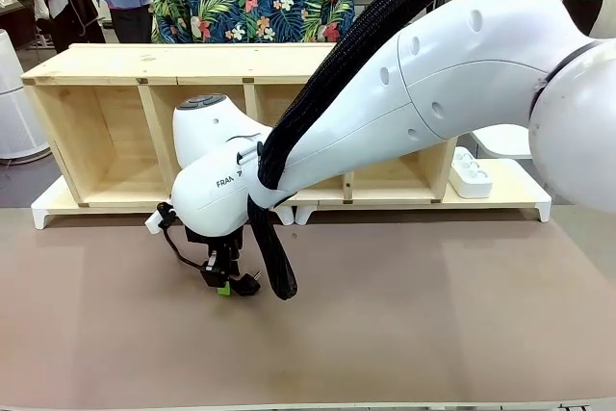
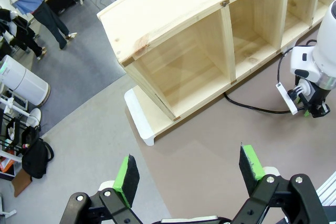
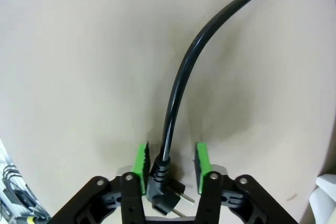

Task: Perform cable management.
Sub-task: When the cord part of the Power Cable appears at the lower middle area of the table and stops, grasp the cord part of the Power Cable.

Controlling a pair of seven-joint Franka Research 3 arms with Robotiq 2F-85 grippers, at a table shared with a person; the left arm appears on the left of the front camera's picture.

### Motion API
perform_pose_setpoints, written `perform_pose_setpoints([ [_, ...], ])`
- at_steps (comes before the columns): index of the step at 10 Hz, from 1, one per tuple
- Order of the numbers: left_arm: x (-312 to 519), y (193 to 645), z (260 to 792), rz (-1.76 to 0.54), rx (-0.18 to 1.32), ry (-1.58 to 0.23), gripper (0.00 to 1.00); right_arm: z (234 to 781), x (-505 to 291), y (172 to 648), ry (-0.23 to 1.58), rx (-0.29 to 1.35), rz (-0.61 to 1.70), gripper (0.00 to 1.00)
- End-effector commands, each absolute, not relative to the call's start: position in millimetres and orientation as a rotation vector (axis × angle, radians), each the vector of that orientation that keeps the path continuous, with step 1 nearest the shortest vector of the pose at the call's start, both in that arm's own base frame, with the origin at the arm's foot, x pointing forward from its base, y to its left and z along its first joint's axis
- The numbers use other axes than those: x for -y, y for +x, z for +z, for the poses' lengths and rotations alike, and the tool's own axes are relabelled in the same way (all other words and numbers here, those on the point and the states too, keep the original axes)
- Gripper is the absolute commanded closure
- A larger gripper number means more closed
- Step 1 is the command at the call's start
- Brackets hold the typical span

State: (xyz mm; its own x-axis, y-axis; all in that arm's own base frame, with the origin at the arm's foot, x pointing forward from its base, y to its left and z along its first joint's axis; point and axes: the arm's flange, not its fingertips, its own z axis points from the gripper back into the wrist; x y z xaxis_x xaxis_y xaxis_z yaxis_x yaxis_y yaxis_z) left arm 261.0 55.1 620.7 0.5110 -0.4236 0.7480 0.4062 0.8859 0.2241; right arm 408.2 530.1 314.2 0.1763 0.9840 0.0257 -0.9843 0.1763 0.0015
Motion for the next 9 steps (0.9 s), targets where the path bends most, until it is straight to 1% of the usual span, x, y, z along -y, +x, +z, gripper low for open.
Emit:
perform_pose_setpoints([
  [1,-53.8,263.8,621.4,-0.481,0.917,0.020,0.00,310.1,-529.8,404.1,0.020,0.052,1.376,0.73],
  [2,-53.8,263.8,621.4,-0.481,0.917,0.020,0.00,310.5,-529.9,404.2,0.022,0.049,1.375,0.76],
  [3,-53.8,263.8,621.4,-0.481,0.917,0.020,0.00,310.7,-529.2,404.5,0.024,0.050,1.372,0.91],
  [4,-53.8,263.8,621.4,-0.481,0.917,0.020,0.00,310.7,-529.0,404.7,0.025,0.048,1.371,0.94],
  [5,-53.8,263.8,621.4,-0.481,0.917,0.020,0.00,310.7,-528.6,405.1,0.027,0.047,1.368,1.00],
  [9,-53.8,263.8,621.4,-0.481,0.917,0.020,0.00,311.2,-527.8,405.5,0.017,0.046,1.371,1.00],
])
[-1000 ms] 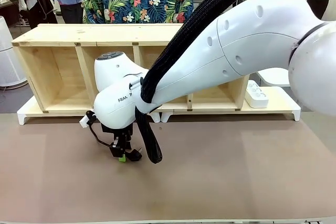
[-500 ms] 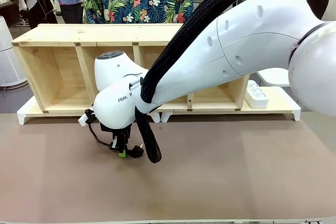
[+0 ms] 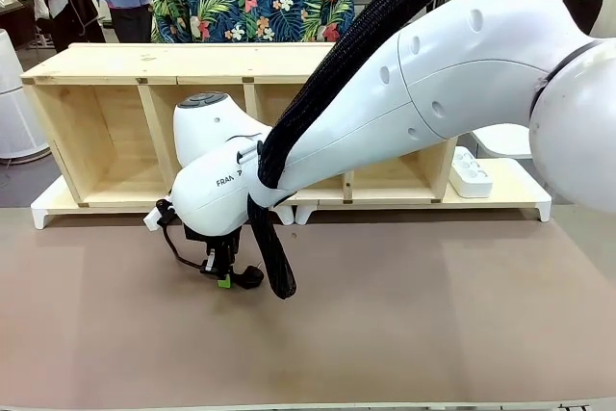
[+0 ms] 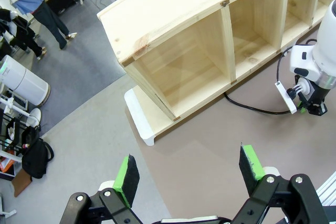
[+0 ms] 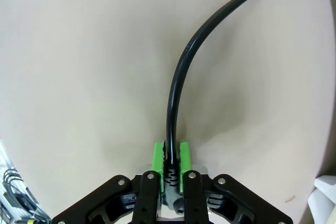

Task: Perform cable management.
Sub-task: When the cord part of the Power Cable appears at the lower middle area of the table and stops, grasp the cord part of the Power Cable, then pull the grasped Power Cable to the location of the Power Strip.

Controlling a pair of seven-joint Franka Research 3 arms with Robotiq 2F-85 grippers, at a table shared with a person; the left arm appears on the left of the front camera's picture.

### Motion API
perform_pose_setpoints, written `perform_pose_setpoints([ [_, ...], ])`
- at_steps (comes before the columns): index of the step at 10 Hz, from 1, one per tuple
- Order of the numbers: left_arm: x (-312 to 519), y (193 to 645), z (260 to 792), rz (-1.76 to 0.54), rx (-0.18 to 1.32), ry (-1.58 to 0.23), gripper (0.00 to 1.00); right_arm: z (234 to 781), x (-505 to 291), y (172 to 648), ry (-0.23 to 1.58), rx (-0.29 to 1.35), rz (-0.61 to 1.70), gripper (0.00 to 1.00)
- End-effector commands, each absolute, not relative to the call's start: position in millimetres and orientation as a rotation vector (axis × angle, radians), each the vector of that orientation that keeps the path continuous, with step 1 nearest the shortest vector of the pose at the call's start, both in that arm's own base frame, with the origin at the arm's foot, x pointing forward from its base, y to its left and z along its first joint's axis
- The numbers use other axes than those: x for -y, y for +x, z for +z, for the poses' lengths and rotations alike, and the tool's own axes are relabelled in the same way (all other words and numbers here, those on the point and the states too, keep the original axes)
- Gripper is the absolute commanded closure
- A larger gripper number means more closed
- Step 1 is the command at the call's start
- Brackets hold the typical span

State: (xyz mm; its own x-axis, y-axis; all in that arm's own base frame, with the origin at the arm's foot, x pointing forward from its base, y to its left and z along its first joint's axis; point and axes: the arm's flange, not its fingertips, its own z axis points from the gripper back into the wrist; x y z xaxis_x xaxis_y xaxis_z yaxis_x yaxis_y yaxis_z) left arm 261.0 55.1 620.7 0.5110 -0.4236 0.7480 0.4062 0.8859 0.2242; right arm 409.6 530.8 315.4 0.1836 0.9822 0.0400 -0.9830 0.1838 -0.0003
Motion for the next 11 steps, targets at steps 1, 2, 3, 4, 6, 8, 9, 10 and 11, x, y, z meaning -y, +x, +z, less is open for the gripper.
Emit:
perform_pose_setpoints([
  [1,-53.8,263.8,621.4,-0.481,0.917,0.020,0.00,315.4,-530.9,409.6,0.027,0.034,1.386,1.00],
  [2,-53.8,263.8,621.4,-0.481,0.917,0.020,0.00,315.4,-530.9,409.6,0.027,0.034,1.386,1.00],
  [3,-53.8,263.8,621.4,-0.481,0.917,0.020,0.00,315.4,-530.9,409.6,0.027,0.034,1.386,1.00],
  [4,-53.8,263.8,621.4,-0.481,0.917,0.020,0.00,315.4,-530.9,409.6,0.027,0.034,1.386,1.00],
  [6,-53.8,263.8,621.4,-0.481,0.917,0.020,0.00,315.4,-530.9,409.6,0.027,0.034,1.386,1.00],
  [8,-53.8,263.8,621.4,-0.481,0.917,0.020,0.00,315.4,-530.9,409.6,0.027,0.034,1.386,1.00],
  [9,-53.8,263.8,621.4,-0.481,0.917,0.020,0.00,315.4,-530.9,409.6,0.027,0.034,1.386,1.00],
  [10,-53.8,263.8,621.4,-0.481,0.917,0.020,0.00,315.4,-530.9,409.6,0.027,0.034,1.386,1.00],
  [11,-53.8,263.8,621.4,-0.481,0.917,0.020,0.00,315.4,-530.9,409.6,0.027,0.034,1.386,1.00],
])
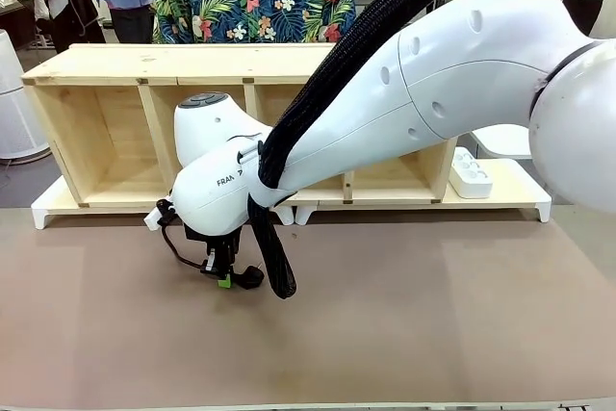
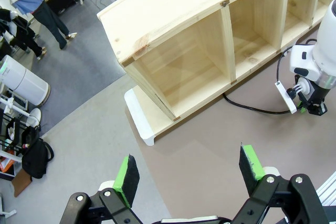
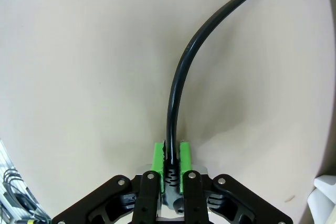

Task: Perform cable management.
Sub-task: Pull the grasped Power Cable to the location of the Power Strip.

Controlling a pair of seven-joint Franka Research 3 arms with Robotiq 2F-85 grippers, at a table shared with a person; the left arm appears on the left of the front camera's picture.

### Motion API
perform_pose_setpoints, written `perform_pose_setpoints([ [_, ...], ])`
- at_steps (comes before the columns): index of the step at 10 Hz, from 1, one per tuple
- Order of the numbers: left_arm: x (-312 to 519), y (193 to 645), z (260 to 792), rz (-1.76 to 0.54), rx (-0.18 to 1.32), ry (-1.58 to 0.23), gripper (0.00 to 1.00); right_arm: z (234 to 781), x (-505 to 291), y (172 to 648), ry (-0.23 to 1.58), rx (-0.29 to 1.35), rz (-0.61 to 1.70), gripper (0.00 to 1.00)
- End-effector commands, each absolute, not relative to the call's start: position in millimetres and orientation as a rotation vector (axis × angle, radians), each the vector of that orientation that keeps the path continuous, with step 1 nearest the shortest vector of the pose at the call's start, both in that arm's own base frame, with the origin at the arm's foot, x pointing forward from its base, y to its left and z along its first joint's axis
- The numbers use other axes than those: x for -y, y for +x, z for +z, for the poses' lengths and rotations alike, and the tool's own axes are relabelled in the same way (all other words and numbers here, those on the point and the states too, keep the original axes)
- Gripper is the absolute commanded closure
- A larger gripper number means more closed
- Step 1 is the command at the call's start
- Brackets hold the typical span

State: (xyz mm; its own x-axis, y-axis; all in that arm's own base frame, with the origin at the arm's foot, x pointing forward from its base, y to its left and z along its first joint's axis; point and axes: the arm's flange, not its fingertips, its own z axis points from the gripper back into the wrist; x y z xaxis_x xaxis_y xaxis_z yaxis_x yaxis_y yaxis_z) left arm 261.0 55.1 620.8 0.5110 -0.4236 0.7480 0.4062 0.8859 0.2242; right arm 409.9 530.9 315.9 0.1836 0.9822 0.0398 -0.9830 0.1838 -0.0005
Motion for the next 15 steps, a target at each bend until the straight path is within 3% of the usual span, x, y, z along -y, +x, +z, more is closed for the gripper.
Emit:
perform_pose_setpoints([
  [1,-54,264,621,-0.481,0.917,0.020,0.00,315,-531,410,0.027,0.034,1.386,1.00],
  [2,-54,264,621,-0.481,0.917,0.020,0.00,315,-531,410,0.027,0.034,1.386,1.00],
  [3,-54,264,621,-0.481,0.917,0.020,0.00,316,-531,410,0.027,0.034,1.386,0.86],
  [15,-54,264,621,-0.481,0.917,0.020,0.00,400,-473,301,-0.070,0.208,1.262,0.86],
])
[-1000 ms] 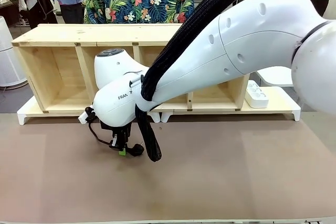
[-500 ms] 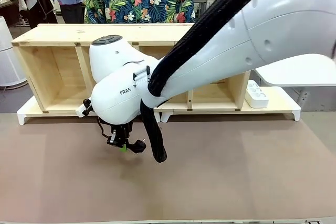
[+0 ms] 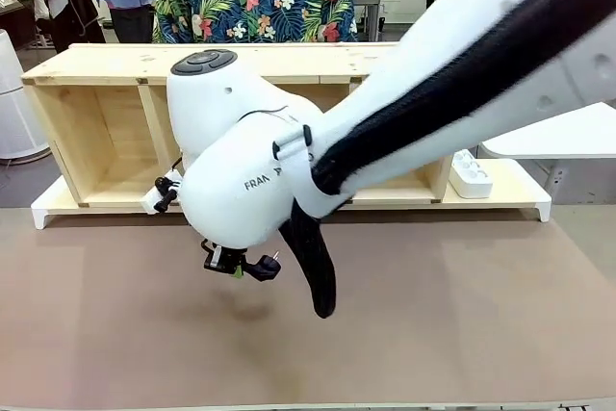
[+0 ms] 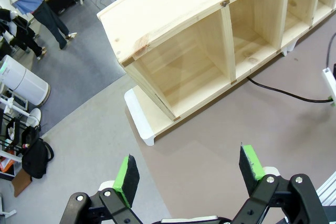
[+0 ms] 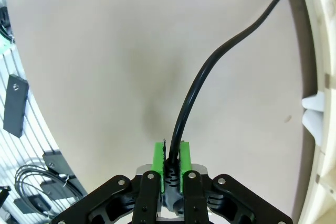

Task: Perform cable management.
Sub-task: Pull the grasped Power Cable to the location of the Power Strip.

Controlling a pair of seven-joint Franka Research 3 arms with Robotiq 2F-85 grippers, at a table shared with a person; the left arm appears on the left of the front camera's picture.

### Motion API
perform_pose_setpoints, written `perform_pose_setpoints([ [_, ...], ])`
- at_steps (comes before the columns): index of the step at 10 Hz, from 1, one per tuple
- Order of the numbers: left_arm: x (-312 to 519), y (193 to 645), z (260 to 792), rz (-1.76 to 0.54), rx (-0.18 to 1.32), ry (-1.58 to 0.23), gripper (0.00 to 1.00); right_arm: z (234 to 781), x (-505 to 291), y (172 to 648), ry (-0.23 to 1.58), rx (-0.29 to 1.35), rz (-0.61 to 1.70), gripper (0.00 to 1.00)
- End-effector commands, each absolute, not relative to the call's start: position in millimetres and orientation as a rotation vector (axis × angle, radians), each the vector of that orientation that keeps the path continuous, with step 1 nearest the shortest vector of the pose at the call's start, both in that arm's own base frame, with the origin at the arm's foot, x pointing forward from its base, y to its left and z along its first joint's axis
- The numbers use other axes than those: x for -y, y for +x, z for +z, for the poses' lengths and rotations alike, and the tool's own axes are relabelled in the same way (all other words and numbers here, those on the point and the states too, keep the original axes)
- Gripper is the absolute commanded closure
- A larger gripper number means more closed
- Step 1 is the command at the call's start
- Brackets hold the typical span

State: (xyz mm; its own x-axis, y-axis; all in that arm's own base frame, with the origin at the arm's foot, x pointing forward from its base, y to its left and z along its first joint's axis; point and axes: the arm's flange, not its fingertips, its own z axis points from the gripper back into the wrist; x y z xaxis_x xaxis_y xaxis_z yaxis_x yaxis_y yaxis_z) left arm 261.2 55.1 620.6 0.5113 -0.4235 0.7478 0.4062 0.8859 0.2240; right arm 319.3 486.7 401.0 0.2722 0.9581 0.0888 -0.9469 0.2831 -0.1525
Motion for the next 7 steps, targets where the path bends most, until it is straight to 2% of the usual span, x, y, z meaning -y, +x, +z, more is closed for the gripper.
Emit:
perform_pose_setpoints([
  [1,-54,264,621,-0.481,0.917,0.020,0.00,403,-466,289,-0.083,0.231,1.252,0.86],
  [7,-54,264,621,-0.481,0.917,0.020,0.00,408,-410,230,-0.100,0.321,1.153,0.86],
])
